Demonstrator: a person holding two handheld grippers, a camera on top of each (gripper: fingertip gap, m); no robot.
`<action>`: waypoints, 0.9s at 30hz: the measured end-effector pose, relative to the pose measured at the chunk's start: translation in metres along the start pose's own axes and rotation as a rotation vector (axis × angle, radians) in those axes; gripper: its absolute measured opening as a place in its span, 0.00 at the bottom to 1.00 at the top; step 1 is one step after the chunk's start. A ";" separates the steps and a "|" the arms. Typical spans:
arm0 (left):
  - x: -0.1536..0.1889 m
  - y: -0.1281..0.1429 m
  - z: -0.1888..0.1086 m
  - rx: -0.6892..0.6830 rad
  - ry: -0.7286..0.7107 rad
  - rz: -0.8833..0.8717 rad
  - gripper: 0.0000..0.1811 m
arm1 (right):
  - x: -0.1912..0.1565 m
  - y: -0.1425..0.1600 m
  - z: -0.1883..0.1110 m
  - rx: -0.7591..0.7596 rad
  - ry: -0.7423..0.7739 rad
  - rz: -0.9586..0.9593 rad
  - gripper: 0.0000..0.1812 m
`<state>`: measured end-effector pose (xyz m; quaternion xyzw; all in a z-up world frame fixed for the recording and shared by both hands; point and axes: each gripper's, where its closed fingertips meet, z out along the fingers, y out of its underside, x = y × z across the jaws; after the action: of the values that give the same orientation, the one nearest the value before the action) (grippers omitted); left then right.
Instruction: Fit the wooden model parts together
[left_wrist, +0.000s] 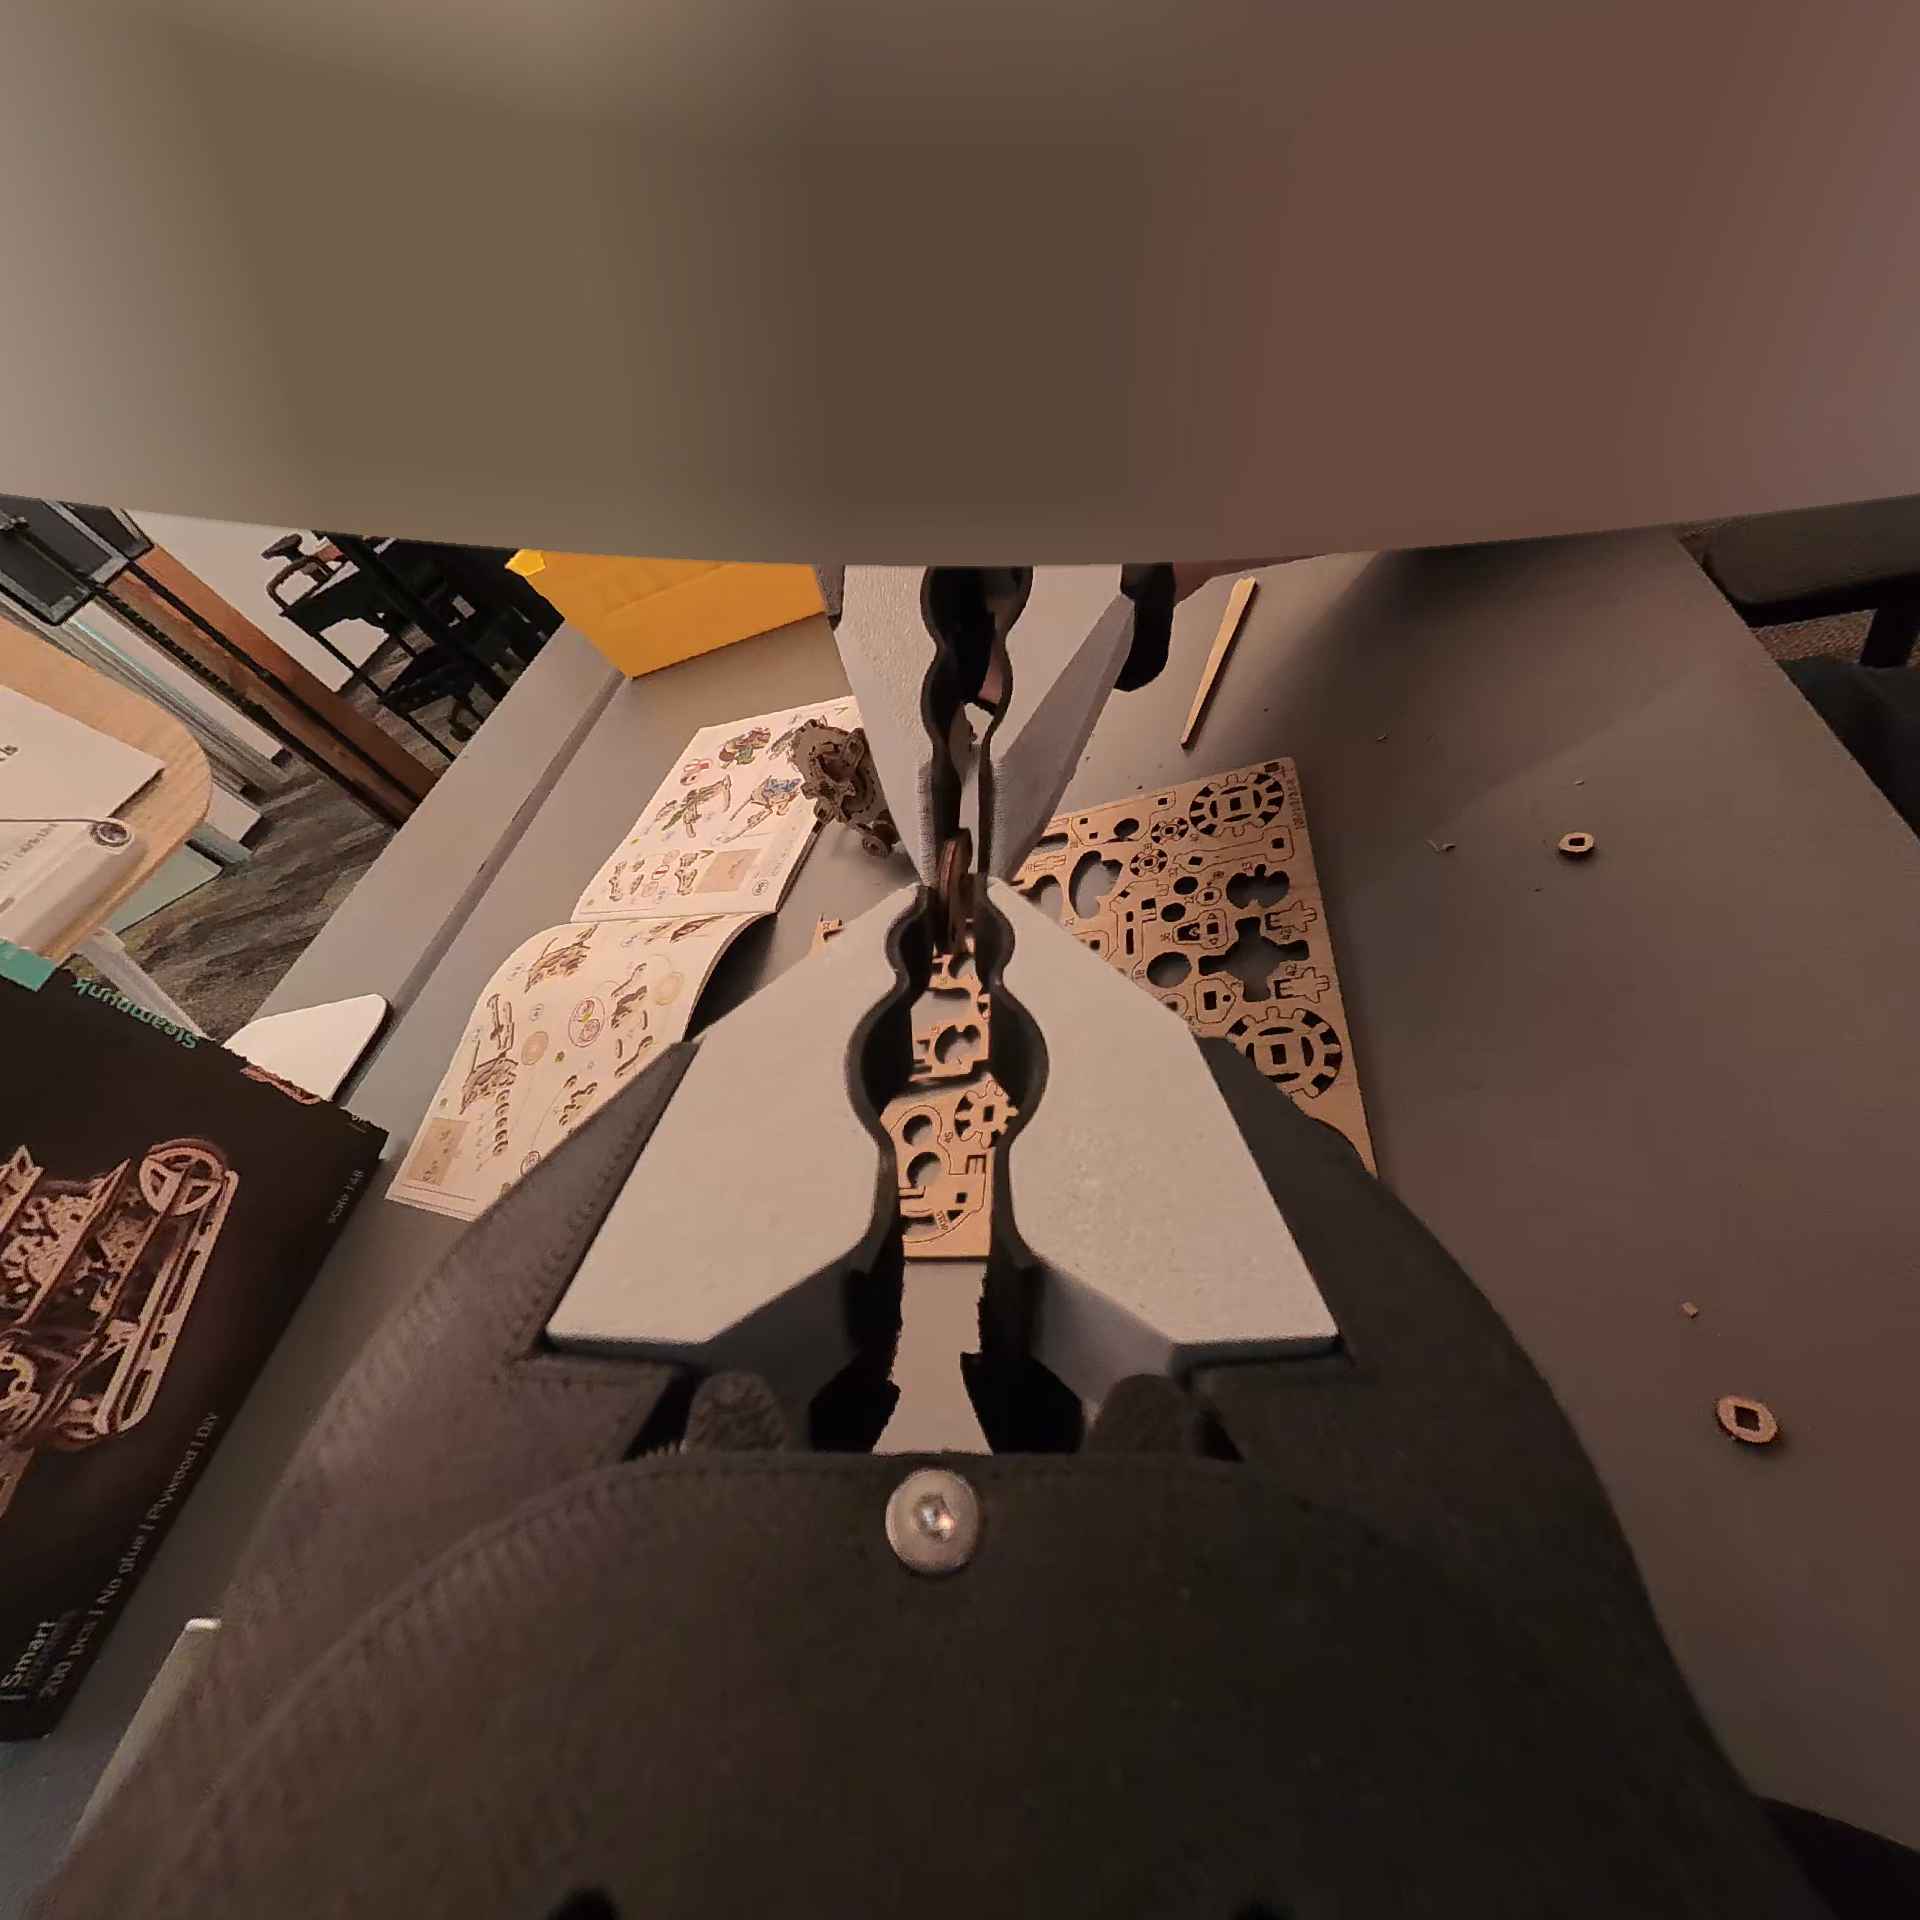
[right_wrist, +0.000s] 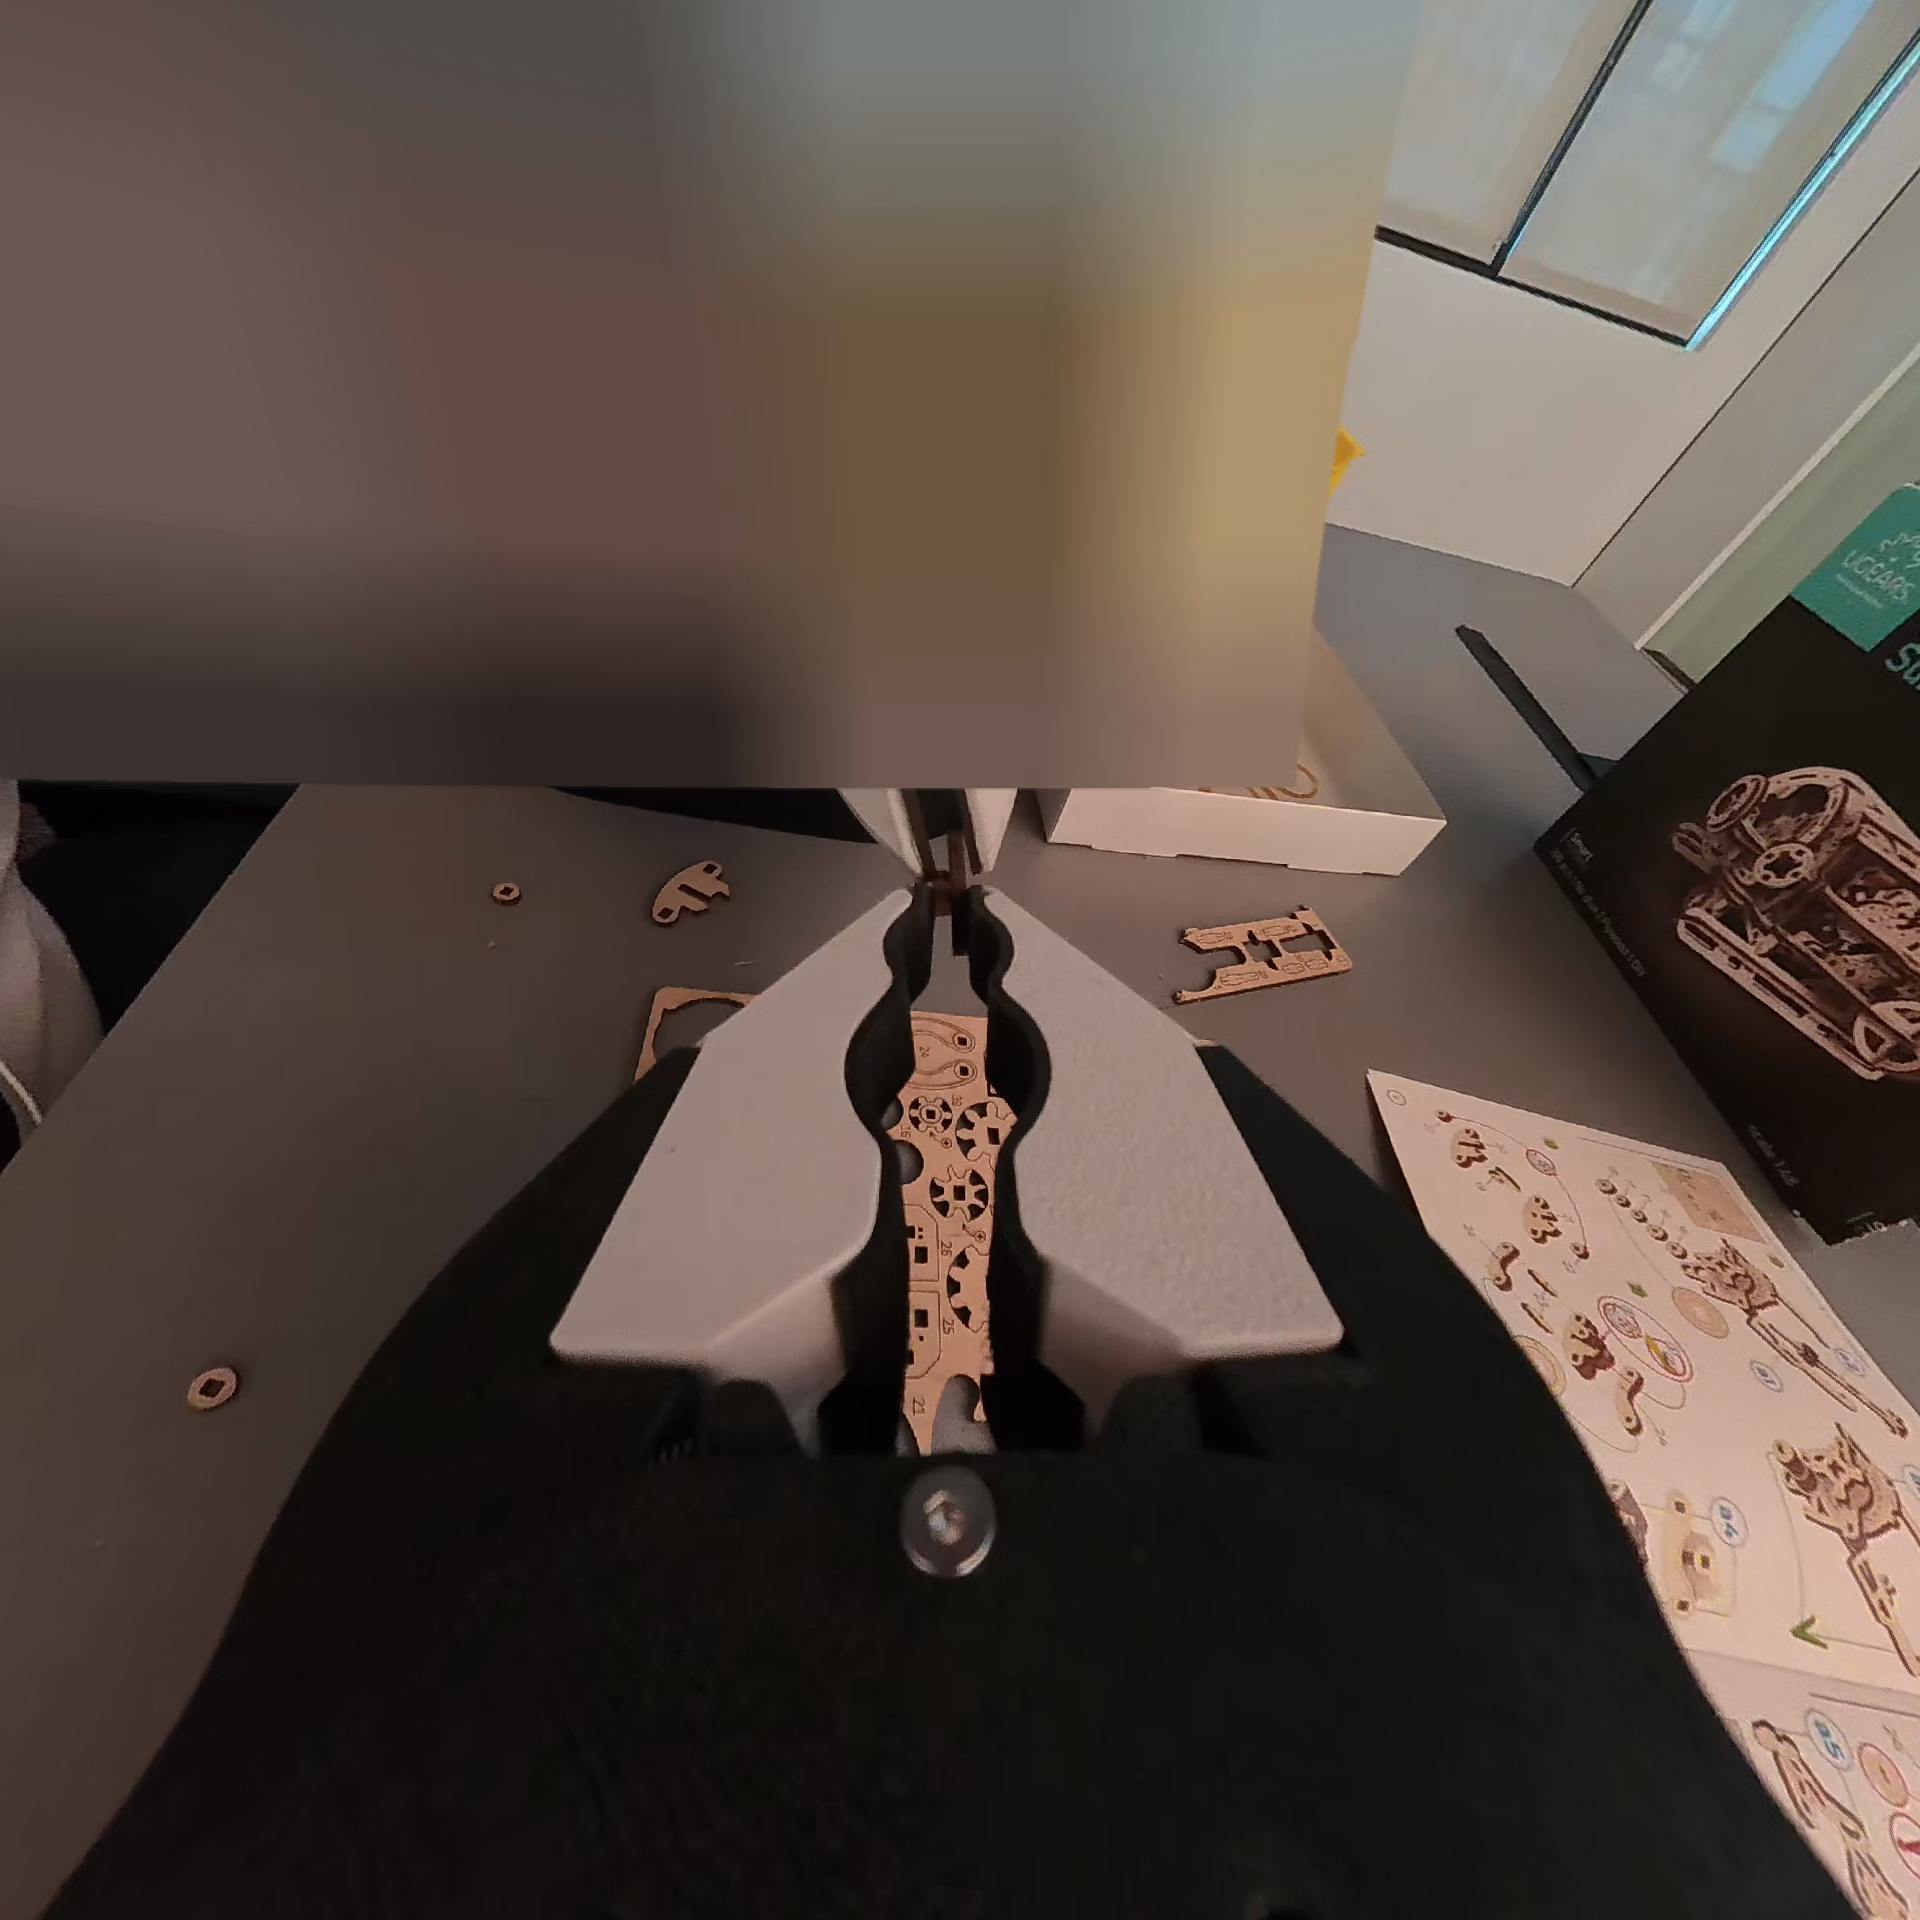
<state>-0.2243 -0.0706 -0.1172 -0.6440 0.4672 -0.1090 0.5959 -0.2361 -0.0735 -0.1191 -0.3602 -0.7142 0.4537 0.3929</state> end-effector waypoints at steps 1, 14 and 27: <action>0.000 0.000 0.000 -0.003 -0.002 0.003 0.03 | 0.000 0.001 0.000 -0.002 0.001 -0.001 0.02; 0.001 -0.001 -0.001 0.004 -0.003 0.017 0.03 | -0.003 0.001 0.000 0.010 -0.022 -0.010 0.02; -0.007 -0.005 -0.004 0.063 0.062 -0.215 0.01 | 0.003 -0.009 -0.009 0.125 -0.101 0.187 0.01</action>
<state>-0.2284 -0.0695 -0.1088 -0.6679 0.4099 -0.2068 0.5858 -0.2309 -0.0701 -0.1072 -0.3767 -0.6667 0.5496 0.3340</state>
